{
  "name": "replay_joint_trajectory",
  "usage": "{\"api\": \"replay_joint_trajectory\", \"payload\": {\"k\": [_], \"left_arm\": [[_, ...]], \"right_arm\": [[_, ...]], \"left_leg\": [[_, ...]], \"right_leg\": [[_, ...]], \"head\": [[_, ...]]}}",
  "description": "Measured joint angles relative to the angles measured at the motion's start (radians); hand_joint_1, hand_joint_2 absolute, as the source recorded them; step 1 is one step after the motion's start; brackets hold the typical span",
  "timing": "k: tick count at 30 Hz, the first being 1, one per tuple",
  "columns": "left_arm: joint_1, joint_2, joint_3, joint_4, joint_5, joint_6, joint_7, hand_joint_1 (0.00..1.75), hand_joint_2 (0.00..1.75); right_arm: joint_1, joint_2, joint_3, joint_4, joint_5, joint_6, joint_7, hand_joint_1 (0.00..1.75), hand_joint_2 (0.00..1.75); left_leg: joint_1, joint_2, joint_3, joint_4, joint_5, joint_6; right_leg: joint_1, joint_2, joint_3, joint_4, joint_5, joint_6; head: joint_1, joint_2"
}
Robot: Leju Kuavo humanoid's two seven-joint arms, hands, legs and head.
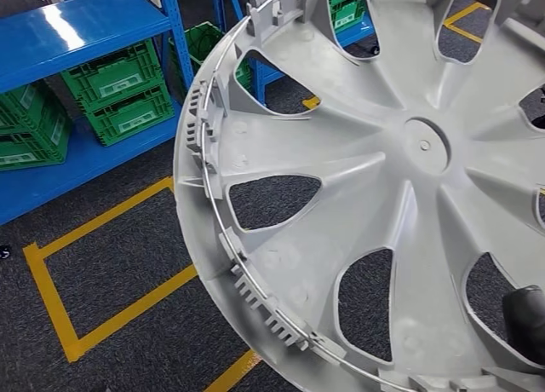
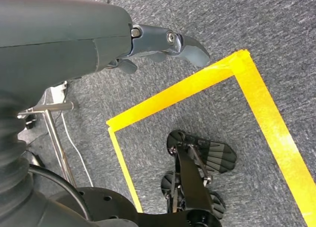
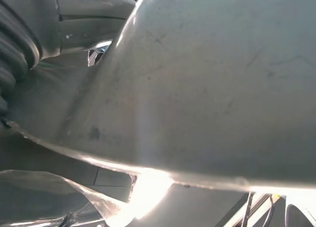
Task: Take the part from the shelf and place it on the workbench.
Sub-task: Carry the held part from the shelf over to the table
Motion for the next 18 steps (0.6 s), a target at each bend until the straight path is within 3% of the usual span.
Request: {"api": "replay_joint_trajectory", "payload": {"k": [18], "left_arm": [[0.0,-0.005,0.0,0.0,-0.003,0.004,0.0,0.0,1.75]], "right_arm": [[0.003,0.0,0.0,0.0,-0.003,0.0,0.039,1.75,1.75]], "left_leg": [[-0.002,0.0,0.0,0.0,0.001,0.001]], "right_leg": [[-0.002,0.0,0.0,-0.002,0.004,0.003]], "head": [[0.0,0.0]]}}
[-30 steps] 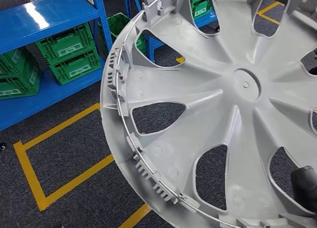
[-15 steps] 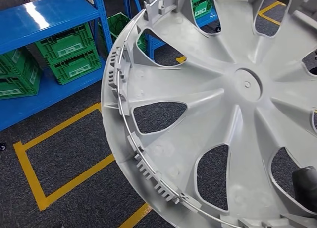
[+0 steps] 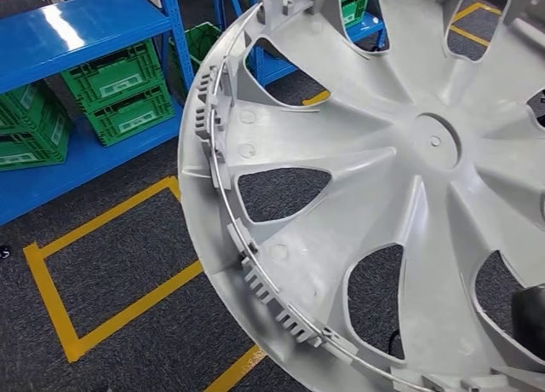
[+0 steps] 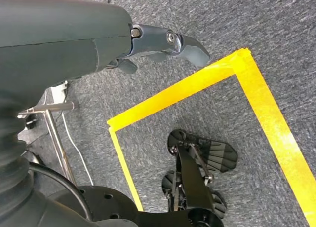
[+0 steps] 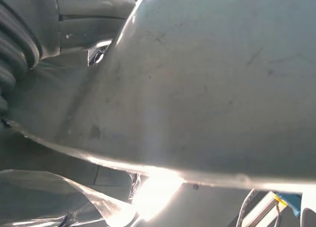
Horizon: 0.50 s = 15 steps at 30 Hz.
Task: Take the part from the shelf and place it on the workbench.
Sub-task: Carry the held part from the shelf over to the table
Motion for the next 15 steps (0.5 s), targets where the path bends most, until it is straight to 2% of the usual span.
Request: {"api": "replay_joint_trajectory", "payload": {"k": [6,8,10,12,14,15], "left_arm": [[0.0,0.0,0.0,0.0,-0.002,0.001,0.0,0.0,1.75],[0.0,0.0,0.0,0.0,-0.003,0.001,0.0,0.0,1.75],[0.0,0.0,0.0,0.0,-0.004,0.001,-0.001,0.0,1.75],[-0.001,-0.001,0.0,0.0,-0.007,0.001,-0.001,0.0,1.75],[0.0,-0.001,0.0,0.0,-0.008,0.001,-0.002,0.0,1.75],[0.0,-0.001,0.0,0.0,-0.008,0.001,-0.002,0.0,1.75]], "right_arm": [[0.004,0.0,0.001,0.0,0.0,0.0,0.007,1.75,1.75],[0.005,0.0,0.002,0.0,0.0,0.0,0.011,1.75,1.75],[0.007,0.0,0.003,0.0,0.0,0.0,0.015,1.75,1.75],[0.009,0.0,0.003,0.0,0.0,0.0,0.017,1.75,1.75],[0.009,0.0,0.003,0.0,0.0,0.0,0.019,1.75,1.75],[0.01,0.0,0.003,0.0,0.0,0.0,0.019,1.75,1.75]], "left_leg": [[-0.005,0.0,-0.001,0.0,0.002,0.007],[-0.007,0.0,-0.002,-0.001,0.005,0.012],[-0.002,0.003,0.004,-0.018,0.015,0.023],[0.004,0.009,0.01,-0.037,0.026,0.034],[0.003,0.016,0.01,-0.042,0.029,0.037],[0.003,0.02,0.009,-0.042,0.029,0.037]], "right_leg": [[-0.005,0.0,0.001,-0.004,0.005,0.008],[-0.007,0.0,0.002,-0.01,0.009,0.014],[-0.007,0.004,-0.001,-0.01,0.007,0.02],[-0.007,0.009,-0.023,0.037,-0.027,0.024],[-0.007,0.012,-0.072,0.15,-0.088,0.027],[-0.007,0.012,-0.097,0.206,-0.11,0.029]], "head": [[0.0,0.0],[0.0,0.0],[0.0,0.0],[0.002,0.0],[0.004,0.0],[0.004,0.0]]}}
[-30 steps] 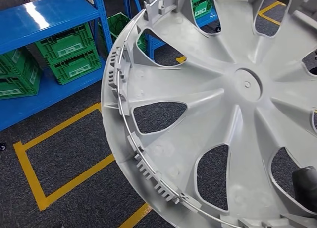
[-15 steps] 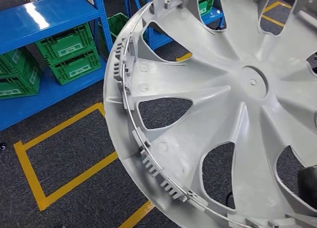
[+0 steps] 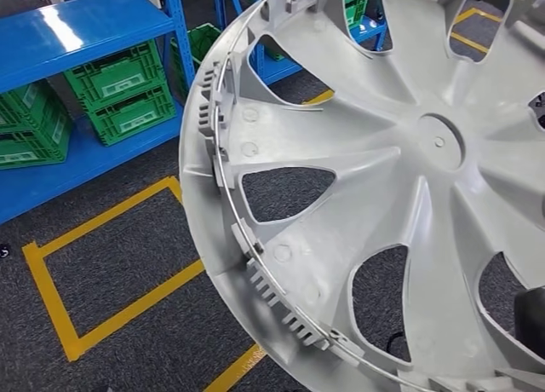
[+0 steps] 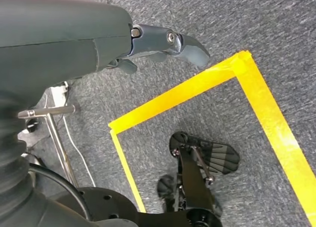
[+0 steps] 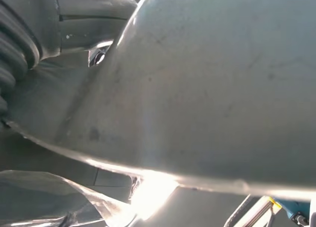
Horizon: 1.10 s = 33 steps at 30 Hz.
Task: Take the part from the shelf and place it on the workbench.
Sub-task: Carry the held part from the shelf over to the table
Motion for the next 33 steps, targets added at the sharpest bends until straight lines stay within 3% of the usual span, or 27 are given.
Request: {"api": "replay_joint_trajectory", "payload": {"k": [1,2,3,5,7,9,10,11,12,14,16,17,19,21,23,25,29,33], "left_arm": [[0.0,0.0,0.0,0.0,0.0,0.0,0.0,0.0,1.75],[0.0,0.0,0.0,0.0,0.0,0.0,0.0,0.0,1.75],[0.0,0.0,0.0,0.0,0.0,0.0,0.0,0.0,1.75],[0.0,-0.001,0.0,0.0,0.0,-0.001,0.0,0.0,1.75],[0.0,-0.001,0.0,0.0,0.0,-0.001,0.0,0.0,1.75],[0.0,-0.001,0.0,0.0,0.0,-0.001,0.0,0.0,1.75],[0.0,-0.001,0.0,0.0,0.0,-0.002,0.0,0.0,1.75],[0.0,0.0,0.0,0.0,-0.001,-0.002,0.0,0.0,1.75],[-0.001,0.0,0.0,0.0,-0.001,-0.002,0.0,0.0,1.75],[0.002,0.0,0.0,0.0,-0.001,-0.003,0.0,0.0,1.75],[0.007,0.0,0.0,0.0,-0.002,-0.003,0.0,0.0,1.75],[0.007,0.0,0.0,0.0,-0.002,-0.003,0.0,0.0,1.75],[0.007,0.001,0.0,0.0,-0.002,-0.003,0.0,0.0,1.75],[0.006,0.003,0.0,0.0,-0.003,-0.003,0.0,0.0,1.75],[0.005,0.003,0.0,0.0,-0.003,-0.002,0.0,0.0,1.75],[0.003,0.001,0.0,0.0,-0.003,-0.002,0.0,0.0,1.75],[0.001,0.0,0.0,-0.002,-0.003,-0.002,0.0,0.0,1.75],[0.001,0.0,0.0,-0.002,-0.003,-0.002,0.0,0.0,1.75]], "right_arm": [[0.001,0.0,0.0,0.0,0.0,0.0,0.0,1.75,1.75],[0.001,0.0,0.0,0.0,0.0,0.0,0.0,1.75,1.75],[0.002,0.0,0.0,0.0,0.0,0.0,0.001,1.75,1.75],[0.001,0.0,0.0,0.0,0.0,0.0,0.001,1.75,1.75],[0.001,0.0,0.0,0.0,0.0,0.0,0.001,1.75,1.75],[0.001,0.0,0.001,0.0,0.0,0.0,0.001,1.75,1.75],[0.001,0.0,0.001,0.0,0.0,0.0,0.001,1.75,1.75],[0.001,0.0,0.001,0.0,0.0,0.0,0.001,1.75,1.75],[0.0,0.0,0.002,0.0,0.0,0.0,0.001,1.75,1.75],[-0.001,0.0,0.003,0.0,0.0,0.0,0.001,1.75,1.75],[-0.001,0.0,0.004,0.001,0.0,0.0,0.001,1.75,1.75],[-0.001,0.0,0.004,0.001,0.0,0.0,0.001,1.75,1.75],[-0.001,0.0,0.004,0.001,0.0,0.0,0.001,1.75,1.75],[-0.002,0.0,0.004,0.001,0.0,0.0,0.0,1.75,1.75],[-0.003,0.0,0.004,0.001,0.0,0.0,0.0,1.75,1.75],[-0.001,0.0,0.004,0.001,0.0,0.0,-0.001,1.75,1.75],[-0.002,0.0,0.003,0.001,0.0,0.0,-0.001,1.75,1.75],[-0.003,0.0,0.003,0.002,0.0,0.0,-0.001,1.75,1.75]], "left_leg": [[0.0,0.005,0.0,0.0,0.0,0.0],[0.0,0.011,0.001,0.0,-0.001,-0.001],[0.0,0.018,0.002,0.0,-0.001,-0.003],[-0.002,0.03,0.007,0.001,-0.004,-0.012],[-0.007,0.041,0.011,0.0,-0.004,-0.025],[-0.008,0.058,0.017,-0.005,-0.002,-0.037],[-0.007,0.054,0.019,-0.005,-0.006,-0.044],[-0.004,0.036,0.018,0.006,-0.018,-0.051],[-0.002,0.01,0.009,0.034,-0.042,-0.058],[0.003,-0.041,-0.034,0.148,-0.108,-0.064],[0.004,-0.051,-0.076,0.251,-0.144,-0.066],[0.004,-0.052,-0.079,0.258,-0.135,-0.065],[0.006,-0.067,-0.035,0.161,-0.066,-0.061],[0.011,-0.12,0.019,0.035,-0.013,-0.054],[0.012,-0.151,0.038,-0.016,-0.009,-0.049],[0.012,-0.129,0.042,-0.033,-0.006,-0.041],[0.017,-0.094,0.05,-0.054,0.006,-0.023],[0.016,-0.088,0.049,-0.054,0.006,-0.022]], "right_leg": [[0.0,0.0,-0.011,0.029,-0.005,0.001],[0.0,-0.002,-0.005,0.021,0.009,0.0],[0.0,-0.008,0.021,-0.026,0.039,-0.002],[0.003,-0.048,0.093,-0.165,0.089,-0.009],[0.009,-0.074,0.13,-0.237,0.104,-0.024],[0.011,-0.056,0.129,-0.242,0.109,-0.039],[0.009,-0.045,0.129,-0.246,0.113,-0.045],[0.006,-0.033,0.131,-0.25,0.118,-0.051],[0.002,-0.022,0.133,-0.254,0.122,-0.057],[0.0,0.002,0.134,-0.256,0.127,-0.064],[0.0,0.031,0.132,-0.256,0.129,-0.066],[0.001,0.046,0.132,-0.255,0.129,-0.066],[0.001,0.075,0.135,-0.255,0.131,-0.065],[0.0,0.099,0.132,-0.254,0.133,-0.059],[-0.004,0.122,0.121,-0.255,0.14,-0.045],[-0.008,0.136,0.11,-0.26,0.146,-0.03],[0.0,0.061,0.081,-0.221,0.118,-0.021],[0.0,0.048,0.068,-0.193,0.104,-0.02]], "head": [[0.0,0.0],[0.0,0.0],[0.0,0.0],[0.0,0.0],[-0.001,0.0],[-0.002,0.0],[-0.002,0.0],[-0.003,0.0],[-0.005,0.0],[-0.008,0.0],[-0.009,0.0],[-0.009,0.0],[-0.009,0.0],[-0.008,0.0],[-0.009,0.0],[-0.01,0.0],[-0.006,0.0],[-0.004,0.0]]}}
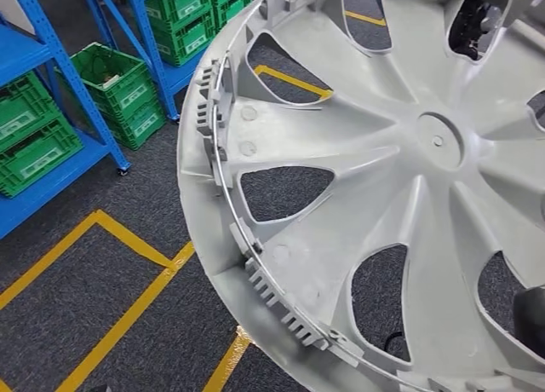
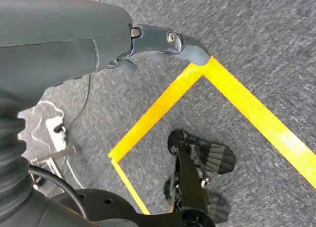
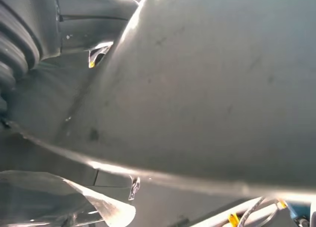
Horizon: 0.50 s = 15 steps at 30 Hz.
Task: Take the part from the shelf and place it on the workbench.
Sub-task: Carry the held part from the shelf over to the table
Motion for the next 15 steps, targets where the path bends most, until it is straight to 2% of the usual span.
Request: {"api": "replay_joint_trajectory", "payload": {"k": [1,2,3,4,5,6,8,9,10,12,13,14,15], "left_arm": [[0.001,0.0,0.0,0.0,0.0,0.0,0.0,0.0,1.75],[0.001,0.0,0.0,0.0,0.0,0.0,0.0,0.0,1.75],[0.002,0.0,0.0,-0.001,0.0,0.0,0.0,0.0,1.75],[0.002,0.0,0.0,-0.001,0.0,0.0,0.0,0.0,1.75],[0.001,0.0,0.0,-0.001,0.0,0.0,0.0,0.0,1.75],[0.0,0.0,0.0,-0.001,0.0,-0.001,0.0,0.0,1.75],[0.0,-0.001,0.0,-0.001,0.0,-0.001,0.0,0.0,1.75],[0.0,-0.001,0.0,-0.001,0.0,0.0,0.0,0.0,1.75],[0.0,-0.001,0.0,-0.001,0.0,0.0,0.0,0.0,1.75],[0.001,-0.001,0.0,-0.001,0.0,0.001,0.0,0.0,1.75],[0.003,-0.002,0.0,-0.001,0.0,0.001,0.0,0.0,1.75],[0.006,-0.002,0.0,-0.001,0.0,0.002,0.001,0.0,1.75],[0.008,-0.003,0.0,-0.001,0.0,0.003,0.003,0.0,1.75]], "right_arm": [[0.0,0.0,0.0,0.0,0.0,0.0,0.0,1.75,1.75],[0.001,0.0,0.0,0.0,0.0,0.0,0.001,1.75,1.75],[0.0,0.0,0.0,0.0,0.0,0.0,0.001,1.75,1.75],[0.001,0.0,0.0,0.0,0.0,0.0,0.002,1.75,1.75],[0.0,0.0,0.0,0.0,0.0,0.0,0.002,1.75,1.75],[0.0,0.0,0.0,0.0,0.0,0.0,0.002,1.75,1.75],[0.001,0.0,0.0,0.0,0.0,0.0,0.003,1.75,1.75],[0.002,0.0,0.0,0.0,0.0,0.0,0.003,1.75,1.75],[0.002,0.0,0.0,0.0,0.0,0.0,0.004,1.75,1.75],[0.002,0.0,0.0,0.0,0.0,0.0,0.005,1.75,1.75],[0.002,0.0,0.0,0.0,0.0,0.0,0.005,1.75,1.75],[0.002,0.0,-0.001,0.0,0.0,0.0,0.005,1.75,1.75],[0.003,0.0,-0.001,0.0,0.0,0.0,0.005,1.75,1.75]], "left_leg": [[-0.001,0.021,0.0,0.0,-0.001,0.001],[-0.003,0.047,0.001,0.0,-0.002,0.0],[-0.005,0.075,0.003,0.001,-0.004,-0.002],[-0.009,0.099,0.005,0.002,-0.007,-0.006],[-0.012,0.11,0.008,0.003,-0.009,-0.012],[-0.014,0.118,0.01,0.004,-0.01,-0.016],[-0.015,0.134,0.012,0.004,-0.012,-0.026],[-0.013,0.126,0.011,0.01,-0.02,-0.032],[-0.011,0.108,0.005,0.03,-0.037,-0.037],[-0.007,0.059,-0.033,0.129,-0.1,-0.044],[-0.006,0.046,-0.061,0.196,-0.132,-0.045],[-0.006,0.04,-0.086,0.252,-0.153,-0.045],[-0.006,0.038,-0.098,0.28,-0.154,-0.045]], "right_leg": [[0.0,-0.014,-0.023,0.051,-0.016,0.003],[0.0,-0.037,-0.018,0.054,-0.01,0.004],[0.001,-0.074,-0.003,0.039,-0.006,0.004],[0.004,-0.1,0.025,0.0,0.009,0.0],[0.007,-0.118,0.065,-0.066,0.028,-0.006],[0.01,-0.125,0.076,-0.085,0.027,-0.012],[0.011,-0.102,0.075,-0.089,0.033,-0.025],[0.009,-0.091,0.074,-0.091,0.036,-0.031],[0.007,-0.081,0.074,-0.094,0.04,-0.037],[0.004,-0.06,0.073,-0.097,0.045,-0.044],[0.003,-0.048,0.072,-0.096,0.046,-0.046],[0.004,-0.035,0.072,-0.096,0.047,-0.047],[0.004,-0.022,0.072,-0.096,0.047,-0.047]], "head": [[0.001,0.0],[0.001,0.0],[0.002,0.0],[0.001,0.0],[0.001,0.0],[0.001,0.0],[0.001,0.0],[0.0,0.0],[-0.001,0.0],[-0.005,0.0],[-0.006,0.0],[-0.006,0.0],[-0.006,0.0]]}}
